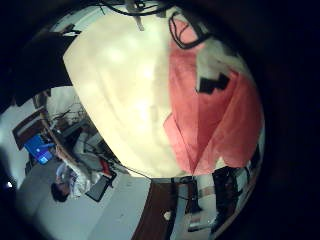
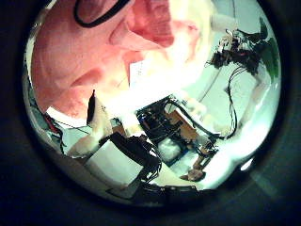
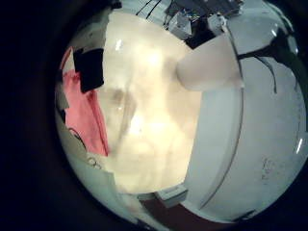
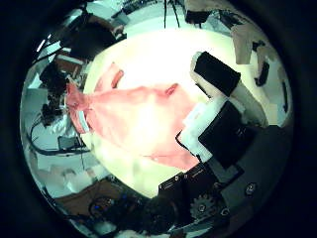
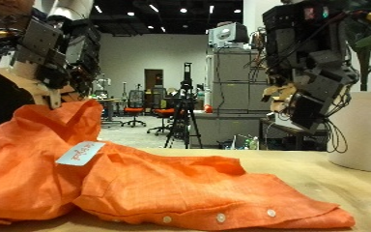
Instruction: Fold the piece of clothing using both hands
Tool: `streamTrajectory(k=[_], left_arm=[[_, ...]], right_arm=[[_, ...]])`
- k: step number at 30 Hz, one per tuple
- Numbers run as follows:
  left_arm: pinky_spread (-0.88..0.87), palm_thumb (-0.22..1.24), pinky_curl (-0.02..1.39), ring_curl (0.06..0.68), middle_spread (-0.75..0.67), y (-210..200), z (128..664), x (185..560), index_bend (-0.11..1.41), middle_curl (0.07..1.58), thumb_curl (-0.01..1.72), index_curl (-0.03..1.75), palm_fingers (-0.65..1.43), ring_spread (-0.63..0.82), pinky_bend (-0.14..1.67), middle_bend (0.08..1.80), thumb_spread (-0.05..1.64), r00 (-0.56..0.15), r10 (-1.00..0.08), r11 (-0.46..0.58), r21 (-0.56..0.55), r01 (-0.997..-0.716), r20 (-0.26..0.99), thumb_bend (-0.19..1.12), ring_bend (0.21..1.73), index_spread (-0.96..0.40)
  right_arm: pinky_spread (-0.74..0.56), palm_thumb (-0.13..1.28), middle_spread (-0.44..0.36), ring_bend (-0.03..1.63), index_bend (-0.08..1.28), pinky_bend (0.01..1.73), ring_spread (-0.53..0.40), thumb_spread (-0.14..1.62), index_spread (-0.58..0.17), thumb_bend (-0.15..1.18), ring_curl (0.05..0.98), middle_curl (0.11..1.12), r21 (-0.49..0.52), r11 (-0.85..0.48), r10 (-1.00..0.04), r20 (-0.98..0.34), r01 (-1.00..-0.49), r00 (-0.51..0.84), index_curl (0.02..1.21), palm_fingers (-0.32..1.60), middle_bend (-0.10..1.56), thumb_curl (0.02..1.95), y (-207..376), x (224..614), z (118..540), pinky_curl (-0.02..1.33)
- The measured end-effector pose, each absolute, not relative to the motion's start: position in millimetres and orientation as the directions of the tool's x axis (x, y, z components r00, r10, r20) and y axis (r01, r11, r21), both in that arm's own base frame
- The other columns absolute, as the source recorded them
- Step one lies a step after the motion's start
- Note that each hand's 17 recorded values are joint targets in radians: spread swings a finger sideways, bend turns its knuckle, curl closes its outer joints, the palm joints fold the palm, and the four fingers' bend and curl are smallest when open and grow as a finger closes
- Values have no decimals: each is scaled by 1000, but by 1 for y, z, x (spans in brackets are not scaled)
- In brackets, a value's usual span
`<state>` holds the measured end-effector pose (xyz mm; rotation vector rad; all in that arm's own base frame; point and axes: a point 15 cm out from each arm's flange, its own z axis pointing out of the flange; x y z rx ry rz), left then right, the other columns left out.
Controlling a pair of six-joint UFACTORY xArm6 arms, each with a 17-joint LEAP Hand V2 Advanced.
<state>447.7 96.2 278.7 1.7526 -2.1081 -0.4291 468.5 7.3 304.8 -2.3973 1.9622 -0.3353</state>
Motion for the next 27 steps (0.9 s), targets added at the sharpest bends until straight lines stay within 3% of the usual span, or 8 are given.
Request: streamTrajectory(k=[6, 9, 11, 14, 17, 22, 27], left_arm=[[352, 548, 321, 261, 280, 99, 291, 446, 134, 572, 418, 527, -100, 401, 599, 164, 1043, -174, -981, 195, 430, -882, 88, -35, 681, 161], [426, 517, 301, 241, 322, 105, 297, 441, 136, 506, 389, 467, -98, 448, 555, 163, 1036, -162, -983, 185, 428, -885, 91, -33, 638, 163], [443, 510, 296, 235, 337, 115, 308, 434, 134, 481, 380, 444, -97, 465, 539, 162, 1031, -153, -983, 181, 414, -892, 99, -32, 626, 166], [473, 501, 285, 223, 354, 116, 316, 423, 137, 433, 362, 399, -88, 489, 510, 164, 1031, -159, -980, 194, 419, -887, 115, -27, 599, 168], [486, 504, 282, 217, 371, 106, 324, 397, 137, 400, 353, 367, -78, 508, 492, 165, 1032, -166, -975, 216, 438, -873, 150, -24, 585, 168], [497, 509, 279, 209, 378, 86, 324, 365, 141, 357, 341, 326, -64, 526, 457, 174, 1039, -186, -967, 246, 434, -867, 175, -24, 560, 168], [483, 519, 279, 204, 376, 63, 320, 339, 149, 338, 333, 305, -38, 531, 431, 182, 1045, -238, -958, 284, 388, -877, 161, -22, 541, 177]], right_arm=[[-645, 941, -255, 1041, 243, 864, -361, 1305, -446, -5, 589, 704, -134, -212, -970, 151, -968, 191, 701, 657, 778, 430, -2, 448, 298, 801], [-621, 940, -236, 897, 317, 786, -361, 1308, -447, -11, 540, 685, -95, -240, -963, 148, -966, 225, 715, 518, 729, 414, -2, 436, 282, 768], [-522, 861, -200, 754, 341, 650, -304, 1265, -434, -47, 490, 653, -55, -263, -957, 144, -963, 253, 703, 234, 662, 390, -2, 426, 265, 738], [-410, 821, -163, 673, 342, 555, -234, 1231, -417, -36, 455, 619, -10, -303, -944, 136, -953, 299, 676, 140, 618, 378, -3, 414, 248, 710], [-207, 775, -102, 565, 310, 459, -110, 1187, -399, -32, 396, 552, 75, -376, -917, 112, -924, 382, 611, 39, 505, 363, -5, 395, 221, 651], [2, 694, -61, 484, 238, 390, -6, 1096, -377, -46, 340, 475, 179, -417, -898, 69, -891, 434, 524, 55, 393, 342, -6, 380, 186, 566], [94, 628, -47, 449, 185, 345, 13, 1028, -363, -39, 314, 427, 248, -429, -891, 41, -868, 452, 466, 104, 318, 322, -5, 376, 158, 509]])
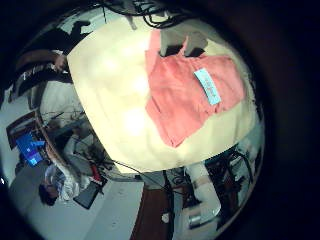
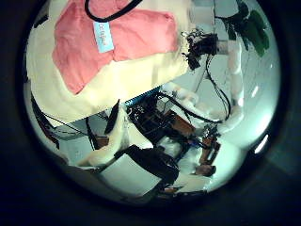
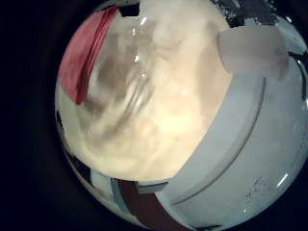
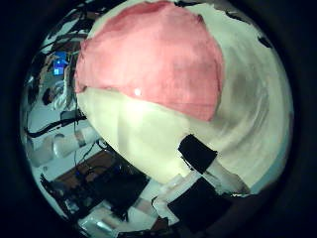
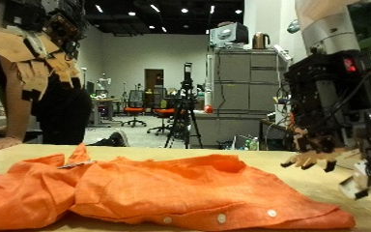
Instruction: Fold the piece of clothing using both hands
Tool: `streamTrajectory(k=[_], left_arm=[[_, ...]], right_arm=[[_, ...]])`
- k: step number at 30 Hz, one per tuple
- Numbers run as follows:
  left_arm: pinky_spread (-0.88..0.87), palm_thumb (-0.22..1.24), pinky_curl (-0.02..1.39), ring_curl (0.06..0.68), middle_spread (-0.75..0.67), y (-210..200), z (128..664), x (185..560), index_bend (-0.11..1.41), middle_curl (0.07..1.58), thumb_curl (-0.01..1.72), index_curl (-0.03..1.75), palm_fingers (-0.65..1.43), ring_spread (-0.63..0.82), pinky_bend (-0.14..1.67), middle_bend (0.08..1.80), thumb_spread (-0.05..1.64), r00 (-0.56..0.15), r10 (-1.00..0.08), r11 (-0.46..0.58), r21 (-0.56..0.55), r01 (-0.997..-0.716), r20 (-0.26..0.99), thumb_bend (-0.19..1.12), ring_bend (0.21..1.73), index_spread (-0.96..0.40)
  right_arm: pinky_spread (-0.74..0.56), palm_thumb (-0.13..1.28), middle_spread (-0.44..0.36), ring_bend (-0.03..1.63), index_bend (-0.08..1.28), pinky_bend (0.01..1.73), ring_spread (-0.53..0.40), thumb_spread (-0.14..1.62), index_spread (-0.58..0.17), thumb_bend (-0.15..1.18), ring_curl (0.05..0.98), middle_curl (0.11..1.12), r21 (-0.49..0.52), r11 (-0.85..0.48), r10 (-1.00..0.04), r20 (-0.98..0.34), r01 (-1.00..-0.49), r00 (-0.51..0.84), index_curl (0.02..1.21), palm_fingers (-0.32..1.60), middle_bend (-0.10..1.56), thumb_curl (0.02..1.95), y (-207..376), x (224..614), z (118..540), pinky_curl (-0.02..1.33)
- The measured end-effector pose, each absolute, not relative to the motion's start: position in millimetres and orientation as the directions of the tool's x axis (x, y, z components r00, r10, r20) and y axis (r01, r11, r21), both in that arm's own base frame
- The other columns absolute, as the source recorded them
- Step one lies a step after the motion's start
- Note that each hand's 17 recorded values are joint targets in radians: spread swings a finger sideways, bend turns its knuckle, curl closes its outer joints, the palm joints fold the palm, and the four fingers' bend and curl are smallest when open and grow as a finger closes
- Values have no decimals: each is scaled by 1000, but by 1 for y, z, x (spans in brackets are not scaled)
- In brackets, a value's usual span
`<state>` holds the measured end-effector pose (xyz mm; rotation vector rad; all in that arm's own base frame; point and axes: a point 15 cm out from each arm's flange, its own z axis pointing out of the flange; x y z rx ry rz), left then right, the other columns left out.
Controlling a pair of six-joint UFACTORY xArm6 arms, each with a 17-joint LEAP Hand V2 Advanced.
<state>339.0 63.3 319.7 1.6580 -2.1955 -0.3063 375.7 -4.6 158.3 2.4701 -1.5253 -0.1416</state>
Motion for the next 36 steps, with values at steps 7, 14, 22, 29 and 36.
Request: streamTrajectory(k=[7, 14, 22, 29, 36], left_arm=[[461, 522, 284, 205, 356, 36, 303, 302, 155, 323, 325, 291, -14, 524, 411, 188, 1046, -284, -948, 317, 367, -875, 144, -23, 535, 173], [453, 523, 289, 207, 350, 37, 302, 295, 152, 321, 320, 281, -5, 521, 401, 198, 1046, -282, -949, 314, 366, -876, 139, -23, 529, 175], [442, 524, 293, 210, 343, 43, 311, 298, 152, 326, 317, 274, 13, 516, 389, 204, 1046, -269, -955, 297, 347, -890, 127, -23, 540, 179], [427, 542, 296, 212, 323, 58, 326, 305, 155, 334, 318, 272, 28, 498, 378, 211, 1051, -242, -964, 265, 314, -912, 111, -21, 539, 179], [416, 548, 300, 213, 308, 69, 328, 304, 154, 336, 317, 271, 37, 491, 370, 208, 1051, -225, -969, 247, 312, -917, 105, -21, 538, 179]], right_arm=[[127, 589, -42, 418, 178, 299, 0, 993, -331, -29, 293, 392, 293, -451, -878, 23, -843, 477, 411, 163, 266, 311, 8, 388, 132, 451], [77, 600, -49, 415, 209, 197, -75, 965, -311, -27, 275, 388, 326, -482, -858, 16, -813, 514, 403, 359, 301, 311, 26, 394, 119, 388], [-312, 715, -169, 650, 257, 394, -330, 902, -414, -17, 316, 428, 352, -491, -844, 35, -797, 536, 422, 1149, 427, 342, 20, 392, 118, 381], [-548, 968, -164, 893, 649, 632, -293, 904, -357, 59, 440, 569, 363, -476, -850, 44, -801, 525, 597, 1549, 797, 419, 0, 390, 126, 474], [-500, 1092, -132, 1108, 883, 889, -239, 969, -303, 94, 534, 662, 281, -455, -867, 74, -845, 492, 696, 1376, 1054, 512, -28, 396, 166, 584]])
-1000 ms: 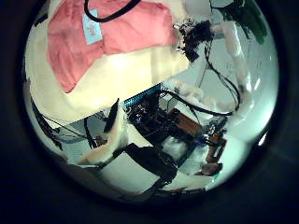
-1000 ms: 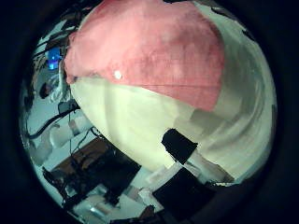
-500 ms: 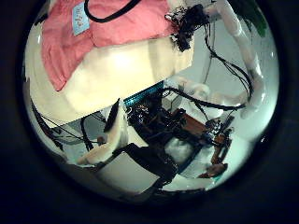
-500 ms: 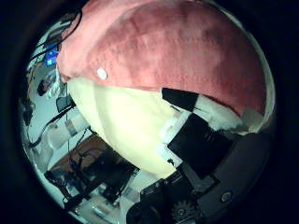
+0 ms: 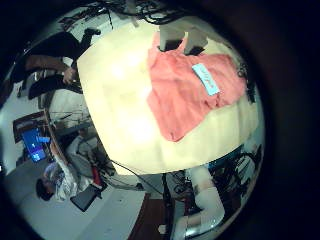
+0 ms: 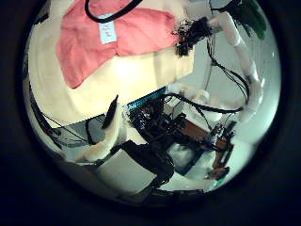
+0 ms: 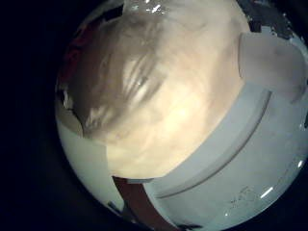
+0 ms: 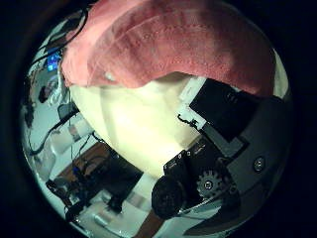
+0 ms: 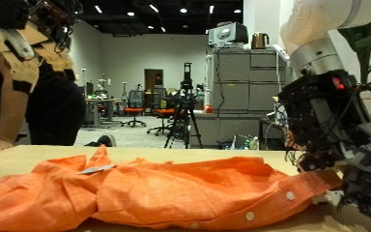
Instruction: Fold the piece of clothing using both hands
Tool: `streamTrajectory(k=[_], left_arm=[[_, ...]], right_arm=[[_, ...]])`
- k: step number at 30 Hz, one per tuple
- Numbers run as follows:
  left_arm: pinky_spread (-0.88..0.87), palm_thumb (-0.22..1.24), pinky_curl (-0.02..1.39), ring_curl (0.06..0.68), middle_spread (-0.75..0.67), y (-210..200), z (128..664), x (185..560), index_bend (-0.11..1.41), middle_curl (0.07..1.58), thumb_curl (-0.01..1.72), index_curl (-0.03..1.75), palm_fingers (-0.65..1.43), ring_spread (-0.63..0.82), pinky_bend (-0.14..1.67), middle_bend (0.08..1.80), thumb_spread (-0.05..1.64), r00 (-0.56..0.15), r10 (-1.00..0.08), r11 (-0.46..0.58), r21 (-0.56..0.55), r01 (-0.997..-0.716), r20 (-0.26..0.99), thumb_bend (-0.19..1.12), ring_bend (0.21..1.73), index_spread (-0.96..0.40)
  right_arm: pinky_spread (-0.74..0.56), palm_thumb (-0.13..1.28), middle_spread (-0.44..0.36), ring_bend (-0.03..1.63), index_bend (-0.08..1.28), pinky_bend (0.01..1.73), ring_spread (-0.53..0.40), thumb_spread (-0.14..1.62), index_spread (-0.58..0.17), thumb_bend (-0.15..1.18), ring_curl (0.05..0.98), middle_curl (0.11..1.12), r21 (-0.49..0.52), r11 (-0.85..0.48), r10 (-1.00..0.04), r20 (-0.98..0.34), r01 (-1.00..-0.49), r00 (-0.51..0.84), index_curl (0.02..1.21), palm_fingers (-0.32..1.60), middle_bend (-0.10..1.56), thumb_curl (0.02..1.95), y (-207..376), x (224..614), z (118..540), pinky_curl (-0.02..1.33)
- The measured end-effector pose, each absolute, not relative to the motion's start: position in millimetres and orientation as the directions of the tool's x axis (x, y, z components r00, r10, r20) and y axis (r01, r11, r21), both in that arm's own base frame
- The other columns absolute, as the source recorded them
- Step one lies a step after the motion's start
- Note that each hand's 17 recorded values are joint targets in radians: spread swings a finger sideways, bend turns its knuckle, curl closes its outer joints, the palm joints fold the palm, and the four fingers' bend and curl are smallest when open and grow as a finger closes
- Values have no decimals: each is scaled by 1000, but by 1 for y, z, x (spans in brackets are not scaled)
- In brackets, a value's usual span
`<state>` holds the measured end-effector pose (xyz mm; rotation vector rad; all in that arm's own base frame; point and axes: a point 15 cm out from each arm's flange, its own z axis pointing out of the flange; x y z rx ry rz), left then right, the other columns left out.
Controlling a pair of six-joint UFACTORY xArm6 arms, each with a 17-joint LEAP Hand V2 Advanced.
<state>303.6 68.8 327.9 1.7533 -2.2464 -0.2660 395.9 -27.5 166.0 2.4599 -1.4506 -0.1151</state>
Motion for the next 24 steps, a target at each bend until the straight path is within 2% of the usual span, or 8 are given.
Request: streamTrajectory(k=[7, 9, 13, 17, 24], left_arm=[[406, 552, 304, 213, 304, 84, 327, 299, 153, 339, 317, 269, 39, 489, 365, 209, 1059, -206, -972, 230, 314, -921, 110, -22, 535, 178], [404, 552, 304, 212, 304, 89, 328, 297, 153, 339, 317, 268, 41, 489, 366, 207, 1059, -199, -974, 224, 312, -923, 111, -22, 533, 178], [403, 553, 305, 212, 301, 97, 331, 294, 152, 340, 317, 268, 41, 489, 365, 205, 1060, -187, -976, 212, 301, -930, 110, -22, 533, 178], [403, 553, 306, 212, 298, 112, 332, 287, 152, 343, 317, 267, 42, 487, 364, 207, 1060, -165, -980, 190, 302, -934, 107, -22, 531, 178], [403, 553, 307, 212, 296, 127, 327, 275, 152, 345, 317, 265, 43, 486, 362, 205, 1060, -140, -983, 172, 309, -935, 123, -22, 530, 172]], right_arm=[[-427, 1108, -122, 1250, 984, 1049, -213, 1058, -267, 94, 598, 719, 234, -397, -903, 76, -888, 424, 754, 1243, 1210, 588, -74, 370, 223, 659], [-410, 1101, -120, 1276, 1002, 1078, -209, 1078, -259, 85, 610, 729, 196, -373, -917, 74, -907, 393, 767, 1217, 1239, 610, -84, 365, 245, 673], [-391, 1092, -118, 1298, 1026, 1113, -205, 1104, -249, 72, 622, 739, 107, -391, -912, 86, -914, 401, 781, 1186, 1262, 646, -72, 371, 287, 686], [-378, 1090, -117, 1312, 1036, 1133, -204, 1119, -244, 64, 628, 742, 50, -431, -898, 75, -901, 433, 789, 1180, 1270, 670, -44, 380, 320, 689], [-361, 1092, -115, 1330, 1044, 1159, -202, 1142, -238, 45, 636, 745, -39, -535, -845, 23, -844, 535, 800, 1164, 1281, 721, 32, 390, 367, 689]])
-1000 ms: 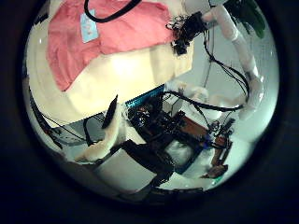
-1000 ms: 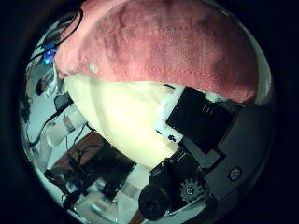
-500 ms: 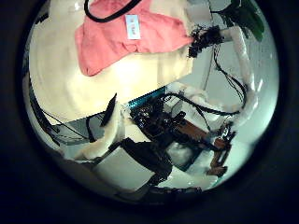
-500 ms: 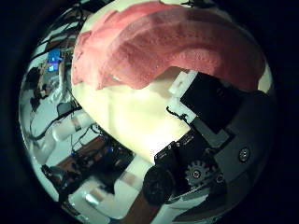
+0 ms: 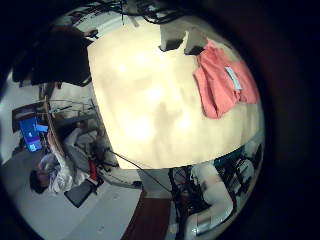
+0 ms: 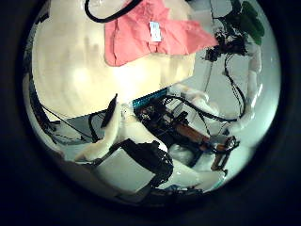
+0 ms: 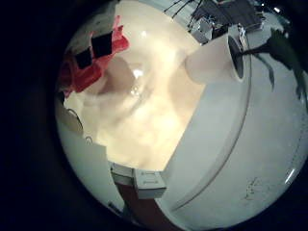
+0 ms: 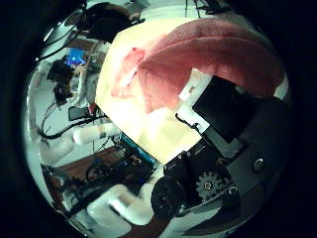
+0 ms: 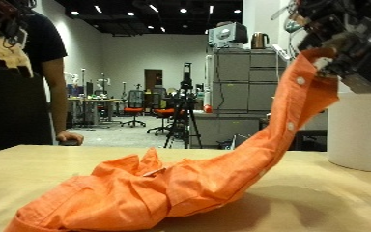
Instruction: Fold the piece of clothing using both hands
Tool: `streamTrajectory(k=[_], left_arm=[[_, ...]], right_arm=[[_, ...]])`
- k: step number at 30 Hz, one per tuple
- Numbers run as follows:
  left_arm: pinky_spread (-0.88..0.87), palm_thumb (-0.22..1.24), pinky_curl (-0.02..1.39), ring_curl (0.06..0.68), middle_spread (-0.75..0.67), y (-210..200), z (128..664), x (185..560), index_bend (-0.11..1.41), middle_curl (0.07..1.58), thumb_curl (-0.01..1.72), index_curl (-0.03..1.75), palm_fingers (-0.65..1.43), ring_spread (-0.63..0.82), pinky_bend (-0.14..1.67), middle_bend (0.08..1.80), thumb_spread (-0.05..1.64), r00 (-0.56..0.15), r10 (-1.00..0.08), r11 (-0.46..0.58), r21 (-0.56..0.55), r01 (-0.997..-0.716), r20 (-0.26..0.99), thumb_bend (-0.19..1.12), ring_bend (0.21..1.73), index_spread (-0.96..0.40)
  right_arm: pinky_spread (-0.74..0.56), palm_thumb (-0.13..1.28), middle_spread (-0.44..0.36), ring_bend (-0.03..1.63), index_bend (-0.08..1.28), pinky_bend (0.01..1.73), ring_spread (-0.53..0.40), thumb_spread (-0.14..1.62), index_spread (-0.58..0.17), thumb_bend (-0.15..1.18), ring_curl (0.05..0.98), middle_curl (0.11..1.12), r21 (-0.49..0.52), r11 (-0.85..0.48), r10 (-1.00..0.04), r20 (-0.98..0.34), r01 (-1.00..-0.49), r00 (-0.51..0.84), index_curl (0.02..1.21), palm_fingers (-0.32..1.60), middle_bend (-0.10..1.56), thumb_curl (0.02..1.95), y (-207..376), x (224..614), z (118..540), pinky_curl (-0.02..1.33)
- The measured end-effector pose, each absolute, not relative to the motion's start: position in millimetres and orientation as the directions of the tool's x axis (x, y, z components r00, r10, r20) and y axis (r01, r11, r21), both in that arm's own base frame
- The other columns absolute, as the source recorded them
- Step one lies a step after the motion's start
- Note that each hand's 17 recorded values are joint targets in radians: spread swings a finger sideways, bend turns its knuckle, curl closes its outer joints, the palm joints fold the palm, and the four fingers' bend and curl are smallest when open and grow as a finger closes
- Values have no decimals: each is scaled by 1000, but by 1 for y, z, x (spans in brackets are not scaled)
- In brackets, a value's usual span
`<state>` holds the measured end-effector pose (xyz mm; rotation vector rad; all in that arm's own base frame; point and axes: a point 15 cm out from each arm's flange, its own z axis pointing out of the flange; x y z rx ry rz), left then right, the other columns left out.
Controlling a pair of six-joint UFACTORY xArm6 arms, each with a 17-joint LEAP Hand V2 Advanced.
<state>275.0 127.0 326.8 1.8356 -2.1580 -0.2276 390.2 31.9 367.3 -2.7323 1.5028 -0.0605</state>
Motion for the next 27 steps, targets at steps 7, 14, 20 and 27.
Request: streamTrajectory(k=[7, 14, 20, 27], left_arm=[[403, 558, 308, 213, 296, 135, 326, 268, 152, 344, 319, 265, 43, 488, 362, 201, 1066, -117, -985, 150, 307, -940, 125, -21, 530, 170], [403, 559, 308, 213, 297, 146, 326, 259, 152, 345, 320, 265, 43, 489, 361, 200, 1070, -92, -988, 126, 310, -942, 123, -22, 529, 170], [403, 559, 308, 213, 296, 148, 329, 252, 152, 347, 321, 264, 44, 489, 359, 202, 1071, -79, -990, 111, 300, -947, 117, -22, 528, 170], [398, 559, 309, 213, 292, 153, 332, 243, 152, 348, 321, 263, 44, 485, 359, 202, 1071, -74, -993, 101, 311, -945, 97, -22, 528, 170]], right_arm=[[-347, 1100, -115, 1337, 1041, 1174, -198, 1152, -237, 31, 638, 750, -72, -686, -724, -36, -724, 689, 808, 1158, 1289, 763, 158, 392, 373, 687], [-336, 1117, -115, 1346, 1046, 1183, -193, 1164, -238, 26, 641, 753, -9, -799, -594, -135, -601, 793, 816, 1149, 1298, 797, 284, 393, 324, 687], [-334, 1125, -116, 1352, 1046, 1186, -191, 1181, -238, 20, 647, 757, -6, -853, -514, -161, -522, 843, 827, 1128, 1306, 823, 376, 395, 271, 694], [-444, 816, -123, 1302, 681, 1059, -238, 1325, -266, -36, 652, 723, -70, -835, -525, -198, -546, 828, 798, 396, 1159, 639, 415, 423, 243, 689]])
